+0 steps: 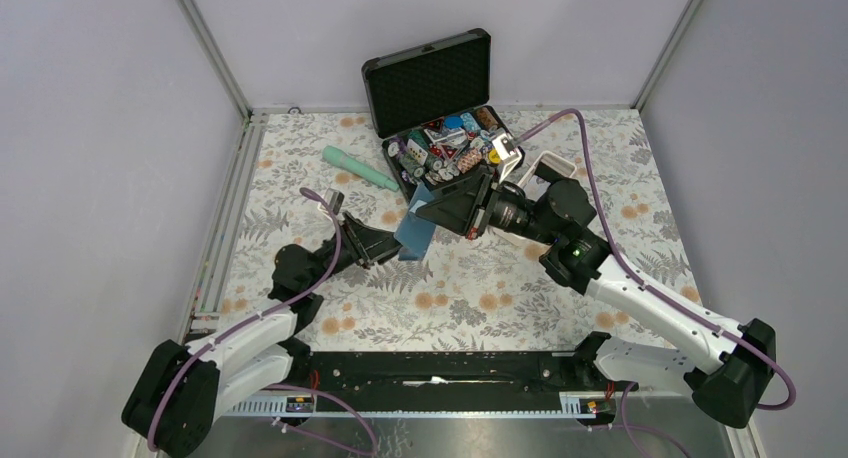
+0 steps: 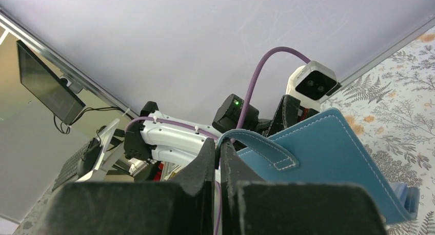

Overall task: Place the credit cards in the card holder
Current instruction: Open the card holder at the center of the board.

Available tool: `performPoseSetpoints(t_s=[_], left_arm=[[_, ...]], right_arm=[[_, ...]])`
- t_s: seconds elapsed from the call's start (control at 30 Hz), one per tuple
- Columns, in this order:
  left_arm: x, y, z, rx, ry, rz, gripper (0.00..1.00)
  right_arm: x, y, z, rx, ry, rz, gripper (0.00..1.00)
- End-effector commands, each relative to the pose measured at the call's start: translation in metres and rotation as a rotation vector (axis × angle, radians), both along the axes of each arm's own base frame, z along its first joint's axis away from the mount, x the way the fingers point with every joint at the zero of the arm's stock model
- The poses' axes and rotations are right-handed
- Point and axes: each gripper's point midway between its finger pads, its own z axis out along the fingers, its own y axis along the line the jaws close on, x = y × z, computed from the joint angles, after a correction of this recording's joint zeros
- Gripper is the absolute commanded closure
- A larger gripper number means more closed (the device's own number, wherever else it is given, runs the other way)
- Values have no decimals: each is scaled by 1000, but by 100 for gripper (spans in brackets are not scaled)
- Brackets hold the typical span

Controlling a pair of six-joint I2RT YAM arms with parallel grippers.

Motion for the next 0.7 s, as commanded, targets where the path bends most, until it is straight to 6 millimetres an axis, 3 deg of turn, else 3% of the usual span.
performPoseSetpoints(t_s=[0.0,0.13,0.4,0.67], left_arm=[[-12,2,31,-90,-102,-35,49],[-9,3,28,-90,-91,-20,69],[-2,2,10,-26,-59,14,100],[7,0,-15,86,-43,47,100]], right_arm=[[-6,-5,31,66,-81,11,100],[1,-5,12,13,-52,-27,100],[13,-11,-61,-146,58,-103,100],[15,-11,-121,-201,137,-115,100]])
